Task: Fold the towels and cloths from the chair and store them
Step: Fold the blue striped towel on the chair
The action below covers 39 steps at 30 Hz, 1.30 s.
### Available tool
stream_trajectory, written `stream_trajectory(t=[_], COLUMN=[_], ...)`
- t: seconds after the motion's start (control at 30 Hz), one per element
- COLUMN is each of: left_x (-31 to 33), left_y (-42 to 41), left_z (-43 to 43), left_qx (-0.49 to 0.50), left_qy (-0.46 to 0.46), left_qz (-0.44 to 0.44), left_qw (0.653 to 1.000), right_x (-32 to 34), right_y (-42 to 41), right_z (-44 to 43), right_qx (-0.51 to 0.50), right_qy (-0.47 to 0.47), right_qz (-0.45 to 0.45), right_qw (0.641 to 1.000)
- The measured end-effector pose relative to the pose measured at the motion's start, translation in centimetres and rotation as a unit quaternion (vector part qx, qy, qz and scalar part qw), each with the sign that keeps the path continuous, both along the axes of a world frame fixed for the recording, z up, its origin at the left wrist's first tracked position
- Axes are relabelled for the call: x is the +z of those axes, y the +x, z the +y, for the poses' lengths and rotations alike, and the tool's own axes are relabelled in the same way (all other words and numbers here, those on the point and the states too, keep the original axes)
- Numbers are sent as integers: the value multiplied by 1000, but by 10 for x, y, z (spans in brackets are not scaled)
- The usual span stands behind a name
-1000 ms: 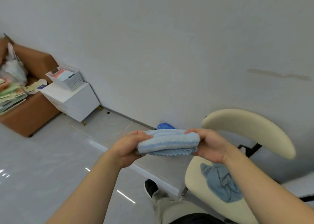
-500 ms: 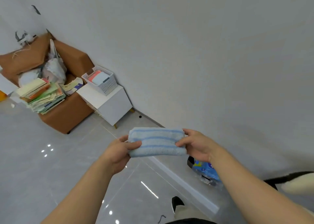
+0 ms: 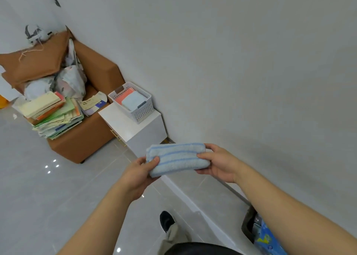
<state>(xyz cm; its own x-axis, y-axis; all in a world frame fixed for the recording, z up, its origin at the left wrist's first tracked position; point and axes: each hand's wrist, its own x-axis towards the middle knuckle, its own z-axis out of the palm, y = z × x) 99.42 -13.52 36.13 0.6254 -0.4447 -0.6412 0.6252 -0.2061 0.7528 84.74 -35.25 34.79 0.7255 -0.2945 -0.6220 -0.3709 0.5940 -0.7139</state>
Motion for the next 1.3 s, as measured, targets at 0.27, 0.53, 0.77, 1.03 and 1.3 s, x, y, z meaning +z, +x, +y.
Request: stream_trajectory(t=[0.27,0.53,0.77,1.03,1.3], left_x=[-5,-46,-106,-173,-254], left_y=[203,398,574,720,776], left_z=[-46,-93,-130,-155,-176], left_qx=[0,-36,-7,-14,-102], left_qy=[72,146,178,266,306], left_qz=[-88,-94,-116,-103,-168], left_qw=[994,984,977,958,931], right_x=[9,-27,-79,-144,-244], right_y=[202,424,656,843,908], right_z=[-10,-58,-119,-134,-129], right_qx=[-18,95,238,345,427], right_qy=[-188,-329,-385,-449,-536], right_qz=[82,101,88,115,125], right_qw=[979,934,887,816,717])
